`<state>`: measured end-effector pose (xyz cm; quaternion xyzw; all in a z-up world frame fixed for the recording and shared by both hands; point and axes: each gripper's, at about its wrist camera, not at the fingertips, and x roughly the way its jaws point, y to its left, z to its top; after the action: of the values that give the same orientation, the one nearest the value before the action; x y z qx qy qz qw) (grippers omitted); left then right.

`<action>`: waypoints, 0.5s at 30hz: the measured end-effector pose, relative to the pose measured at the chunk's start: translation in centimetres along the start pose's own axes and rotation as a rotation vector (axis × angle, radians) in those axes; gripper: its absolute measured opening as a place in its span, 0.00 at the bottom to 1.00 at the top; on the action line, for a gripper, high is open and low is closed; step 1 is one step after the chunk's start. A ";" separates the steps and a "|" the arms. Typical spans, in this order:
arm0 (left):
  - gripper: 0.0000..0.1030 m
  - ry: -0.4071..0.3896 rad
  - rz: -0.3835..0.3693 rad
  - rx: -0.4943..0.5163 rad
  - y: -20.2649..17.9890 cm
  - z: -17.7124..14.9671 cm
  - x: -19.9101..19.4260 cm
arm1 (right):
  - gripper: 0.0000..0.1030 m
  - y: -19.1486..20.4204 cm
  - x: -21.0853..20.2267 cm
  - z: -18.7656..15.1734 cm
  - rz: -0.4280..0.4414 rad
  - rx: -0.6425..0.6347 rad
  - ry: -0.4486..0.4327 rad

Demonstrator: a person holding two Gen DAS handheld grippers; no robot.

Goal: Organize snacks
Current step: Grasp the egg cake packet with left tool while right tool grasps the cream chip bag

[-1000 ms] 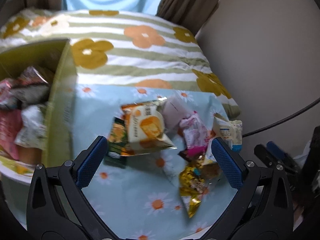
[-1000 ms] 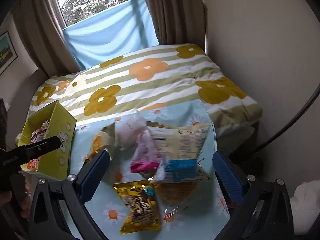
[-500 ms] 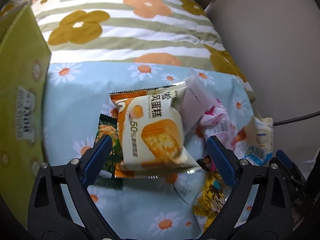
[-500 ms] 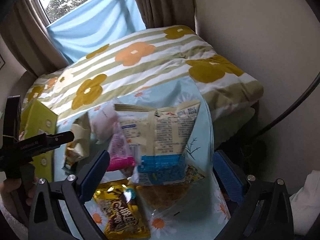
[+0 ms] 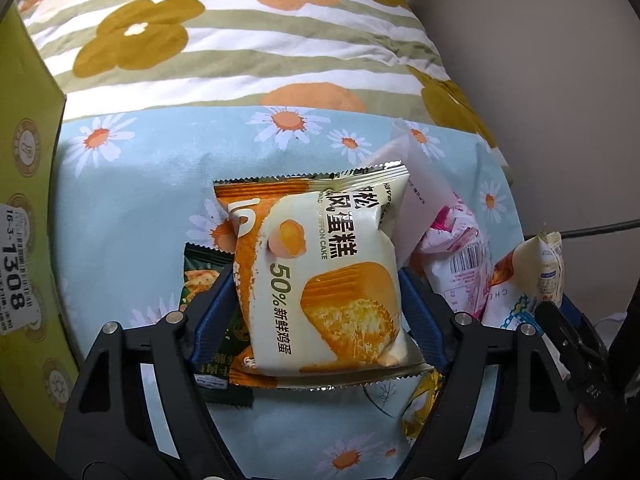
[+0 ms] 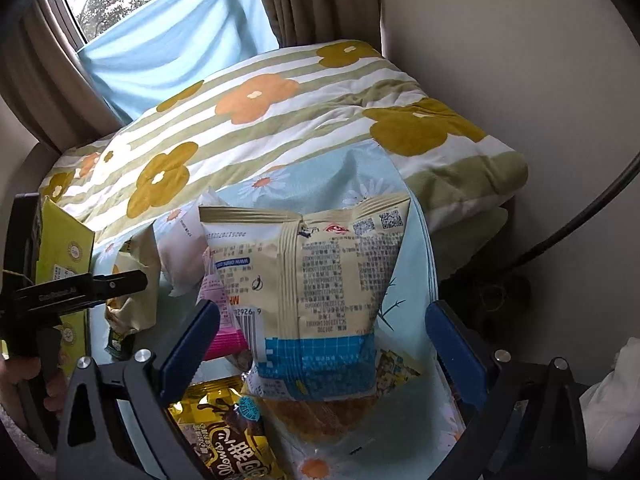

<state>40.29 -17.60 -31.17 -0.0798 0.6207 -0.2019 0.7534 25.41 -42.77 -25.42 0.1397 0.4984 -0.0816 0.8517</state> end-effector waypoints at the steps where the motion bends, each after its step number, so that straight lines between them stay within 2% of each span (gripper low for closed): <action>1: 0.68 -0.004 0.007 0.010 -0.1 0.0 -0.1 | 0.99 0.1 0.0 0.0 -0.005 -0.003 -0.001; 4: 0.64 -0.009 0.013 0.024 -0.4 0.0 -0.2 | 0.99 0.1 0.1 0.0 -0.014 -0.006 -0.002; 13: 0.62 -0.035 0.039 0.056 -1.1 -0.7 -1.1 | 0.96 -0.2 0.3 -0.6 -0.031 -0.008 0.006; 15: 0.62 -0.042 0.041 0.060 -1.4 -0.9 -1.5 | 0.90 -0.2 0.5 -0.7 -0.028 -0.010 0.008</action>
<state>38.96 -18.13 -29.54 -0.0484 0.6000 -0.2033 0.7722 24.98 -42.75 -26.21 0.1289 0.5042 -0.0903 0.8491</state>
